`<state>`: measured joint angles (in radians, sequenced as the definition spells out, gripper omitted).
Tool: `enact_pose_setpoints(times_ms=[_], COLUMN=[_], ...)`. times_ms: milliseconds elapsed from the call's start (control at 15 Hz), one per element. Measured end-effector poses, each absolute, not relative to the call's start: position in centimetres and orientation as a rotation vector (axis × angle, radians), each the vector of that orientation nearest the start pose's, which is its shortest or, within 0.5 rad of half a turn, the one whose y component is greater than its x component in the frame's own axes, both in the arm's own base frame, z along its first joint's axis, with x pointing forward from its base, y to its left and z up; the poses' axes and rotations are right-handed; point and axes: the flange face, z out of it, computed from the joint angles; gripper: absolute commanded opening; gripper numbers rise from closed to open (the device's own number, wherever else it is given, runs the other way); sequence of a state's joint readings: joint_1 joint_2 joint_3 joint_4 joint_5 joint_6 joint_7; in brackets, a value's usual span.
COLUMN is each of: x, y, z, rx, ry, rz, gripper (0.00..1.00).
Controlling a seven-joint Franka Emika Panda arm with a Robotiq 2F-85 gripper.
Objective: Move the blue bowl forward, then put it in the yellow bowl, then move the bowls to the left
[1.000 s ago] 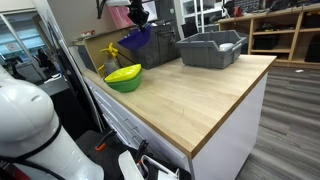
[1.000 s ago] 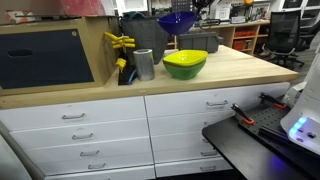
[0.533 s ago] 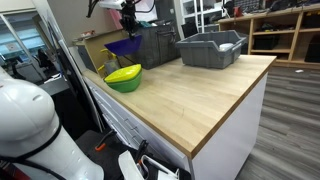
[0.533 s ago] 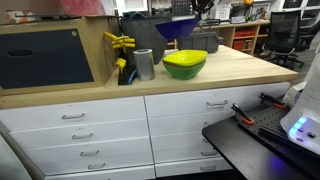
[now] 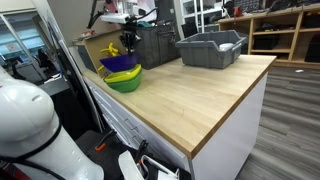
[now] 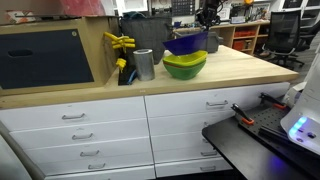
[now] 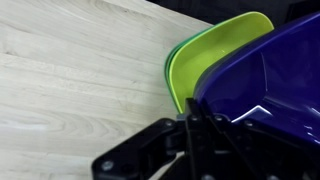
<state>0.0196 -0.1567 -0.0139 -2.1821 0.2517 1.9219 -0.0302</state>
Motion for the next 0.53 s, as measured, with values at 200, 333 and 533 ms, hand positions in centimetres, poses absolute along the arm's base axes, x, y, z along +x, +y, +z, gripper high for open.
enact_pose_setpoints(times_ms=[200, 333, 533], x=[48.6, 48.6, 48.8], y=[1.1, 0.9, 1.1], z=[42.5, 41.2, 39.7], rx=[-2.949, -2.955, -2.958], ry=[-0.037, -0.100, -0.175], rz=[0.175, 0.166, 0.131], gripper=[0.01, 0.01, 0.01])
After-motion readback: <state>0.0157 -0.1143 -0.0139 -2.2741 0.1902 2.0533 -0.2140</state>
